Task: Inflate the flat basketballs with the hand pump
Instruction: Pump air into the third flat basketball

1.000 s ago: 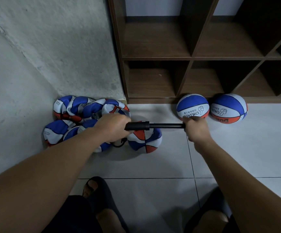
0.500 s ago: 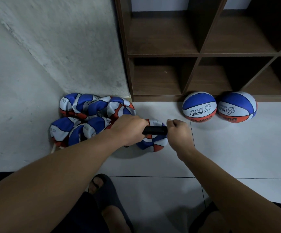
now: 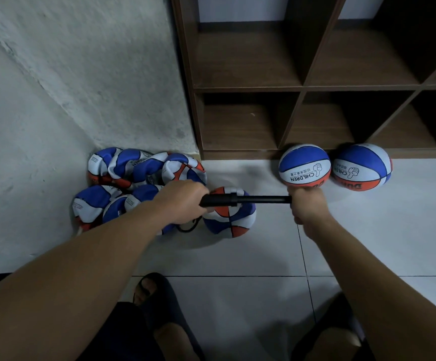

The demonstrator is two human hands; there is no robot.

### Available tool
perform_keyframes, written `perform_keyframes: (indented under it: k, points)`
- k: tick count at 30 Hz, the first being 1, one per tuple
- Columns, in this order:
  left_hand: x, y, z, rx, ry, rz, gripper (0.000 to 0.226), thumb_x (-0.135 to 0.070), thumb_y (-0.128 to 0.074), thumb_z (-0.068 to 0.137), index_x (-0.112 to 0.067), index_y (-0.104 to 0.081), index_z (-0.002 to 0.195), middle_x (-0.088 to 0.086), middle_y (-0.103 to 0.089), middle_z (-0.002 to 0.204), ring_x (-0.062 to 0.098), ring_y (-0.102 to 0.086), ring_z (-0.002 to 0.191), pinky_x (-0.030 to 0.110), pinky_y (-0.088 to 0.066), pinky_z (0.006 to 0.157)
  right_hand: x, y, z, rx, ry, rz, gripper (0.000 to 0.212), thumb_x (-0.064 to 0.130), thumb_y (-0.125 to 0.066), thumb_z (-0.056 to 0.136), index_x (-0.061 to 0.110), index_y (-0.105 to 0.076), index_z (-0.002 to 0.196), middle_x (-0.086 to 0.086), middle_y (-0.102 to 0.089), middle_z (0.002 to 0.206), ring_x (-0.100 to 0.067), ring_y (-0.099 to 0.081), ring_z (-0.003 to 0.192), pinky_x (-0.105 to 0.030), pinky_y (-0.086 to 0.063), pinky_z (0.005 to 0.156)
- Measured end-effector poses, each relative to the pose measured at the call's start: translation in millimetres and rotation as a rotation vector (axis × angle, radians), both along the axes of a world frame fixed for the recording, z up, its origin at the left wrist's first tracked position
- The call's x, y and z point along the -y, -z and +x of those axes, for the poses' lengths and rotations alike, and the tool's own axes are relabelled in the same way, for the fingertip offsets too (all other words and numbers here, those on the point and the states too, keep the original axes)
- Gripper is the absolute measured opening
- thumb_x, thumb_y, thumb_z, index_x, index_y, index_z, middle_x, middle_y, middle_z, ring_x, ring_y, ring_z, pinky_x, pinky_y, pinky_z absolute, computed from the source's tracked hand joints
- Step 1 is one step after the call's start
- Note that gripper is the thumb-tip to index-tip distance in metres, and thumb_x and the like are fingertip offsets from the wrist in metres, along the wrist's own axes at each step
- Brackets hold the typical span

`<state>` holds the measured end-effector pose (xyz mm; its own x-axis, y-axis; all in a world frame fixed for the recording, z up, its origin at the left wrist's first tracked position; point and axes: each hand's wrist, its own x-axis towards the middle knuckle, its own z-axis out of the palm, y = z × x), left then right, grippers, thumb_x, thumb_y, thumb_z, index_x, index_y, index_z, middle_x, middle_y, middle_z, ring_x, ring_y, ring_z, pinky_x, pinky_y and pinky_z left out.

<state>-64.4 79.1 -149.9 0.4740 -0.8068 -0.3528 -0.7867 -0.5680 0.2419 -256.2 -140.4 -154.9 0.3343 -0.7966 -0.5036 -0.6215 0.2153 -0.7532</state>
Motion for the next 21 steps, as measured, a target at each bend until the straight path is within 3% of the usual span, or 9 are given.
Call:
perform_keyframes:
  k: [4,7,12,14,18,19,21]
  points:
    - [11.7,-1.9,-20.2,-0.035,0.000,0.005,0.035,-0.054,-0.059,0.100,-0.034,-0.055,0.071,-0.004,-0.065,0.068,0.018,-0.066,0.061,0.037,-0.056,0.058,-27.3,1.9,8.0,0.026,-0.058,-0.089,0.028,0.024,-0.052,0.105,0.013,-0.053,0.079,-0.009,-0.054,0.077,-0.026,-0.048,0.068,-0.037,-0.040,0.062]
    - [18.3,-8.8,-30.4,-0.007,0.032,-0.022,0.035,-0.043,-0.061,0.102,-0.044,-0.050,0.069,-0.004,-0.063,0.070,0.021,-0.065,0.065,0.034,-0.047,0.056,-46.7,3.3,12.2,0.044,-0.154,-0.100,0.034,0.026,-0.048,0.109,0.007,-0.056,0.082,-0.008,-0.051,0.071,-0.023,-0.046,0.064,-0.036,-0.036,0.060]
    - [21.1,-8.4,-36.7,0.023,0.077,-0.056,0.038,-0.028,-0.068,0.098,-0.044,-0.043,0.075,-0.009,-0.053,0.068,0.018,-0.056,0.063,0.033,-0.040,0.056,-66.2,3.0,17.7,0.051,-0.222,-0.081,0.036,0.028,-0.046,0.111,0.006,-0.061,0.087,-0.005,-0.051,0.071,-0.018,-0.046,0.062,-0.030,-0.033,0.055]
    - [22.3,-7.8,-36.1,0.043,0.093,-0.046,0.023,-0.028,-0.068,0.097,-0.039,-0.053,0.083,-0.009,-0.053,0.069,0.018,-0.058,0.065,0.033,-0.043,0.057,-67.4,2.8,17.7,0.051,-0.221,-0.073,0.035,0.027,-0.046,0.111,0.008,-0.059,0.084,-0.004,-0.049,0.069,-0.018,-0.043,0.061,-0.030,-0.032,0.055]
    - [24.2,-5.6,-33.7,0.078,0.087,-0.042,0.022,-0.037,-0.068,0.097,-0.042,-0.053,0.082,-0.008,-0.059,0.073,0.018,-0.063,0.066,0.040,-0.059,0.064,-59.4,4.2,19.4,0.073,-0.190,-0.036,0.037,0.026,-0.048,0.108,0.013,-0.051,0.074,-0.003,-0.043,0.066,-0.020,-0.039,0.060,-0.033,-0.031,0.058]
    - [24.9,-7.6,-34.4,0.080,0.090,-0.045,0.017,-0.038,-0.067,0.097,-0.045,-0.057,0.085,-0.007,-0.061,0.075,0.018,-0.063,0.066,0.041,-0.060,0.065,-57.8,3.2,19.8,0.078,-0.195,-0.022,0.037,0.028,-0.049,0.108,0.013,-0.050,0.074,-0.004,-0.043,0.066,-0.021,-0.039,0.061,-0.034,-0.032,0.058]
    - [25.7,-8.5,-33.7,0.063,0.110,-0.068,0.038,-0.039,-0.064,0.100,-0.070,-0.049,0.083,-0.006,-0.062,0.074,0.018,-0.063,0.067,0.039,-0.058,0.063,-51.9,1.6,20.0,0.065,-0.217,-0.003,0.036,0.031,-0.050,0.108,0.013,-0.051,0.076,-0.005,-0.044,0.067,-0.022,-0.040,0.060,-0.035,-0.033,0.058]
